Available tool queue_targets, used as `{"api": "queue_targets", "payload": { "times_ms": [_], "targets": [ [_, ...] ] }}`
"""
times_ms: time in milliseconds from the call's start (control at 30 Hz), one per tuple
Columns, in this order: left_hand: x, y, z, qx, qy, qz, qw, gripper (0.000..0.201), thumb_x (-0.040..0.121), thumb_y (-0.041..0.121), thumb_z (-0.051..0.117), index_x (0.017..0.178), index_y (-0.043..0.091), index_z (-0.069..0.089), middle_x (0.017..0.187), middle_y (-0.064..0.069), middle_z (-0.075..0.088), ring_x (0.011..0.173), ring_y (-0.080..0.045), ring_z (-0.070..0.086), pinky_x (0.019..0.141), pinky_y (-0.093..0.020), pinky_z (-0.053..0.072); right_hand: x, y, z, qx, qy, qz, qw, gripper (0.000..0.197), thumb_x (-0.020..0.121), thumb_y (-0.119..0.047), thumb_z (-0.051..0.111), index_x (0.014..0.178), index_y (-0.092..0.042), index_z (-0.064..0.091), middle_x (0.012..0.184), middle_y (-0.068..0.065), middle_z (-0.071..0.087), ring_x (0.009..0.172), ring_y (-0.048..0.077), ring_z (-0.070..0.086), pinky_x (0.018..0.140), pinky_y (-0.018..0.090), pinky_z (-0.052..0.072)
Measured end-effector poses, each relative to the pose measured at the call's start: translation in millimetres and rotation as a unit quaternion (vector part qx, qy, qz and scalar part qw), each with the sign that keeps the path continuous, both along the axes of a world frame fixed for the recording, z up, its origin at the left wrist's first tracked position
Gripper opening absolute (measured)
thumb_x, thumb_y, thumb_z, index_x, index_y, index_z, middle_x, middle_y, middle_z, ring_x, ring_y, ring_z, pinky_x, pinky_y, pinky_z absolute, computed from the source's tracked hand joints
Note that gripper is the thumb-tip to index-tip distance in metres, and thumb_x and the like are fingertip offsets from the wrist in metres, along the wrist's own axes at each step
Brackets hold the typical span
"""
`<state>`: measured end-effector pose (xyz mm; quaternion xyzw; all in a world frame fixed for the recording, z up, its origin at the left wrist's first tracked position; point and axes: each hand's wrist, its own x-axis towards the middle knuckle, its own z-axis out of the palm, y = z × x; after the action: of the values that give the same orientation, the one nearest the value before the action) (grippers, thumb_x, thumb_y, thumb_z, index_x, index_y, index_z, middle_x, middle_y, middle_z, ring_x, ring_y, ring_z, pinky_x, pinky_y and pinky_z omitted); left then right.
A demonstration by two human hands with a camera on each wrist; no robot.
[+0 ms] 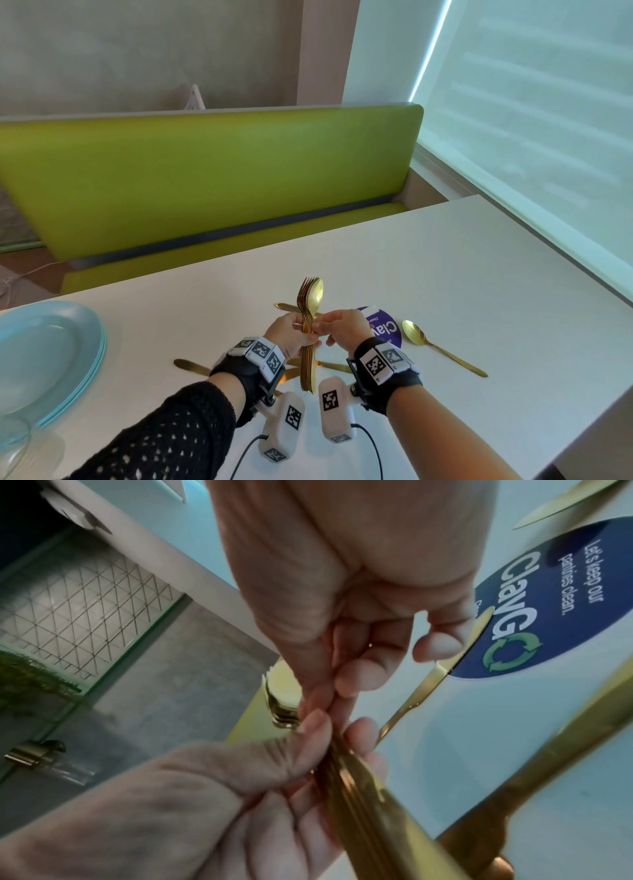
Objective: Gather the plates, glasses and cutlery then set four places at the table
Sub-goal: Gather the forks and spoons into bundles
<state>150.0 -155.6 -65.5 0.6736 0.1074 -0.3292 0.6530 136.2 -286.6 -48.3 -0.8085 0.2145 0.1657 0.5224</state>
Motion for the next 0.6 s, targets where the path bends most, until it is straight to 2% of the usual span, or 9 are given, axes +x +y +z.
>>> {"api": "queue_targets", "payload": {
  "times_ms": [100, 167, 267, 333, 400, 467, 533, 600],
  "targets": [
    [-2.3, -2.9, 0.6, 0.006, -0.002, -0.001, 1.000, 0.023, 0.084, -0.010, 0.060, 0.089, 0.011, 0.054, 0.084, -0.010, 0.061, 0.077, -0.025, 0.064, 0.089, -0.048, 0.053, -2.9, -0.3, -1.2, -0.002, -0.009, -0.009, 1.000, 0.005, 0.082, -0.015, 0.070, 0.084, -0.015, 0.066, 0.062, -0.007, 0.063, 0.047, 0.002, 0.053, 0.047, 0.011, 0.040],
    [-4.5, -4.0, 2.3, 0.015, -0.008, -0.010, 1.000, 0.022, 0.084, -0.009, 0.060, 0.090, 0.012, 0.055, 0.084, -0.009, 0.062, 0.078, -0.025, 0.065, 0.089, -0.047, 0.052, -4.2, -2.8, -2.8, -0.003, -0.009, -0.004, 1.000, 0.008, 0.081, -0.016, 0.072, 0.081, -0.017, 0.064, 0.063, -0.008, 0.063, 0.047, 0.001, 0.054, 0.048, 0.012, 0.040],
    [-5.2, -7.2, 3.0, 0.027, -0.016, -0.011, 0.999, 0.021, 0.084, -0.006, 0.062, 0.087, 0.013, 0.055, 0.083, -0.007, 0.063, 0.074, -0.021, 0.065, 0.081, -0.041, 0.054, -4.4, -16.7, -2.1, -0.045, -0.009, 0.015, 0.999, 0.021, 0.080, -0.025, 0.073, 0.098, -0.014, 0.067, 0.074, -0.006, 0.066, 0.059, 0.006, 0.058, 0.062, 0.018, 0.047],
    [-5.2, -10.0, 3.5, 0.022, -0.011, 0.002, 1.000, 0.021, 0.084, -0.008, 0.061, 0.084, 0.012, 0.054, 0.082, -0.006, 0.064, 0.069, -0.020, 0.063, 0.075, -0.037, 0.053, -3.5, -36.3, 0.3, -0.109, -0.004, 0.001, 0.994, 0.035, 0.079, -0.031, 0.072, 0.109, -0.014, 0.065, 0.091, -0.001, 0.067, 0.072, 0.011, 0.059, 0.071, 0.022, 0.050],
    [-5.0, -12.2, 3.1, 0.019, -0.011, 0.005, 1.000, 0.020, 0.085, -0.010, 0.059, 0.085, 0.010, 0.053, 0.079, -0.005, 0.065, 0.067, -0.020, 0.062, 0.072, -0.035, 0.051, -3.1, -63.9, 2.1, -0.180, 0.016, -0.030, 0.983, 0.046, 0.079, -0.034, 0.072, 0.119, -0.015, 0.058, 0.109, 0.004, 0.063, 0.092, 0.019, 0.060, 0.073, 0.023, 0.050],
    [-5.6, -13.7, 3.6, 0.021, -0.012, 0.000, 1.000, 0.020, 0.085, -0.010, 0.059, 0.084, 0.009, 0.053, 0.078, -0.005, 0.064, 0.067, -0.019, 0.062, 0.070, -0.033, 0.052, -3.3, -96.1, -0.5, -0.239, 0.046, -0.069, 0.968, 0.055, 0.081, -0.030, 0.070, 0.129, -0.012, 0.051, 0.126, 0.010, 0.058, 0.112, 0.026, 0.057, 0.085, 0.028, 0.048],
    [-6.8, -14.2, 3.7, 0.018, -0.011, -0.006, 1.000, 0.022, 0.085, -0.011, 0.058, 0.082, 0.010, 0.053, 0.079, -0.006, 0.064, 0.067, -0.019, 0.062, 0.069, -0.030, 0.052, -7.6, -123.7, -3.2, -0.318, 0.086, -0.096, 0.939, 0.048, 0.084, -0.029, 0.064, 0.125, -0.007, 0.053, 0.127, 0.014, 0.059, 0.117, 0.030, 0.056, 0.092, 0.033, 0.048],
    [-8.4, -14.5, 3.7, 0.024, -0.017, -0.012, 1.000, 0.022, 0.085, -0.010, 0.058, 0.083, 0.011, 0.054, 0.080, -0.006, 0.064, 0.069, -0.019, 0.062, 0.070, -0.028, 0.053, -15.9, -143.7, -7.7, -0.379, 0.120, -0.107, 0.911, 0.036, 0.086, -0.027, 0.059, 0.114, -0.004, 0.061, 0.119, 0.016, 0.064, 0.112, 0.032, 0.059, 0.090, 0.034, 0.051]
  ]
}}
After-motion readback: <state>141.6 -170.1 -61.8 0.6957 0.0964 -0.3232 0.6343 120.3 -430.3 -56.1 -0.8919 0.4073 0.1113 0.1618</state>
